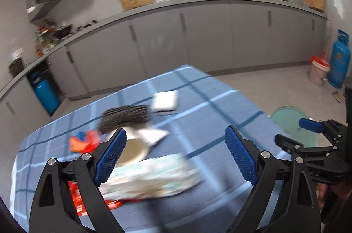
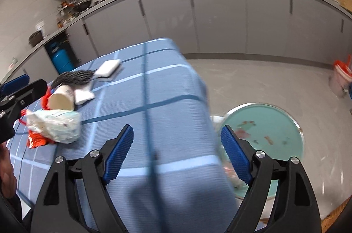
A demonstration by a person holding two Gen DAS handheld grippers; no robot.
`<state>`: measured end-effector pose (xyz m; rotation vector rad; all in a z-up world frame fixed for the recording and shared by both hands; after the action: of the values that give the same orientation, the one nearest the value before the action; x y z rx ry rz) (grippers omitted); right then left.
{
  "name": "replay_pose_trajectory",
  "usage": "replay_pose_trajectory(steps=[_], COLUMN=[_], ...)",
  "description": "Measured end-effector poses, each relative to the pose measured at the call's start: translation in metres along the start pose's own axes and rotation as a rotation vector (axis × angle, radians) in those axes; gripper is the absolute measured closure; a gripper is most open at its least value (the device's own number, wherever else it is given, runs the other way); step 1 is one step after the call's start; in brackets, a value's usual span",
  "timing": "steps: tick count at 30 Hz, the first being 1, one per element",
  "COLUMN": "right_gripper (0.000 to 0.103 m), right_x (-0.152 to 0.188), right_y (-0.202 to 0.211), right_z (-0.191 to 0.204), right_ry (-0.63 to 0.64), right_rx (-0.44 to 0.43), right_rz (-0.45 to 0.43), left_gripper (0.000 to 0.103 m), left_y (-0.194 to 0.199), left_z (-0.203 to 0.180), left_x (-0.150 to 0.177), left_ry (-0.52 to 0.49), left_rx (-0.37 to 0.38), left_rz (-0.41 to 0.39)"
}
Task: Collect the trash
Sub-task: 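Move both open grippers back over the table, then grasp the white-green printed bag with the right gripper while the left grasps the red plastic bag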
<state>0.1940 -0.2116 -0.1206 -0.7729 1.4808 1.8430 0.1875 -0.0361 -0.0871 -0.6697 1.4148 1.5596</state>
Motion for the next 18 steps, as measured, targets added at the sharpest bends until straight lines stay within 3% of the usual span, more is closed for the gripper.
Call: replay_pose_trajectory(steps=[3, 11, 18], right_gripper=[0.022, 0.017, 0.009], right_x=[-0.001, -0.004, -0.008], right_y=[-0.003, -0.013, -0.012], right_z=[0.027, 0.096, 0.153], right_ry=[0.037, 0.149, 0.279], right_rx=[-0.037, -0.136, -0.213], right_rz=[0.009, 0.033, 0.018], left_gripper=[0.012, 0.012, 0.012], left_y=[0.008, 0.017, 0.017], left_z=[0.039, 0.152, 0.198], left_x=[0.013, 0.072, 0.11], left_ry=[0.023, 0.12, 0.188], left_rx=[-0.084, -0.337, -0.417], left_rz=[0.002, 0.117, 0.206])
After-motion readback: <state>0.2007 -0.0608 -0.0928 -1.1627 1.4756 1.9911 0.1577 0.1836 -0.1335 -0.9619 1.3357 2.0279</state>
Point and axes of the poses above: each gripper's, at about its wrist camera, not at the fingertips, and y roughly against the way its jaws point, z to its left, x to its underside, the point moved 3 cm from there along -y, roughly the way its jaws point, and after that the axes turned 6 degrees about -z, right-handed, at the moved point
